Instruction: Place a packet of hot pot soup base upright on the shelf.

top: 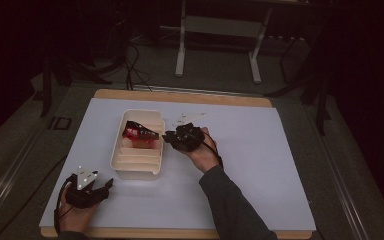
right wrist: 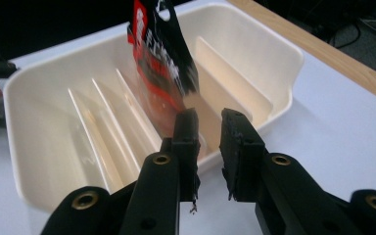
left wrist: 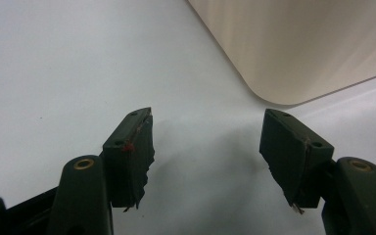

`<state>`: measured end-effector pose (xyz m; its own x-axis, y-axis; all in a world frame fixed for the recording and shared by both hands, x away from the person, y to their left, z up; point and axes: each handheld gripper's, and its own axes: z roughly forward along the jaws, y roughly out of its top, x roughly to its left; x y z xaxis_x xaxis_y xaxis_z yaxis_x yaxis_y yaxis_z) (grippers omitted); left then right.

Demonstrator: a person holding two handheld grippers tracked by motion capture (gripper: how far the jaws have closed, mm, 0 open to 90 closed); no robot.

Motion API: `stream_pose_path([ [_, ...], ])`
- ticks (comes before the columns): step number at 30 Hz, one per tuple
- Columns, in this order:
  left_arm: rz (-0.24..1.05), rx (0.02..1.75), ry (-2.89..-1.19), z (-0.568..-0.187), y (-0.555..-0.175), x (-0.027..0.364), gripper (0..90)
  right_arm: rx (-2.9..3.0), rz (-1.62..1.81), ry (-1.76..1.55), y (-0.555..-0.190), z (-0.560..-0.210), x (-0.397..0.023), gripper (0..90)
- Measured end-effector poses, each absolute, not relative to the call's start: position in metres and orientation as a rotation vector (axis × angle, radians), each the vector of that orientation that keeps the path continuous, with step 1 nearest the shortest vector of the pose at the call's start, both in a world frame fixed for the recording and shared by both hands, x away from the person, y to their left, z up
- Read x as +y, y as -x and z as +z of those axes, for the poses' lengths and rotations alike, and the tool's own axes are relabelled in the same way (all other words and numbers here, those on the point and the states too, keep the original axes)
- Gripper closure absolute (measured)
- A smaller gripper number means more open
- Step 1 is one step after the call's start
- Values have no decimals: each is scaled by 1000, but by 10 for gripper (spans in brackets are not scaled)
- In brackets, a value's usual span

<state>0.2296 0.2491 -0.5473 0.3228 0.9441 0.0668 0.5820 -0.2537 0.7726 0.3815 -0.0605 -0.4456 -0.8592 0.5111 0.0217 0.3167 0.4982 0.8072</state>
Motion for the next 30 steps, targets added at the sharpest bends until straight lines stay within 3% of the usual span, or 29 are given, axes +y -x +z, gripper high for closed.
stream_pose_path([
  [30, 720, 1349, -1948, -548, -230, 248, 374, 2537, 1047, -874, -358, -494, -125, 788],
])
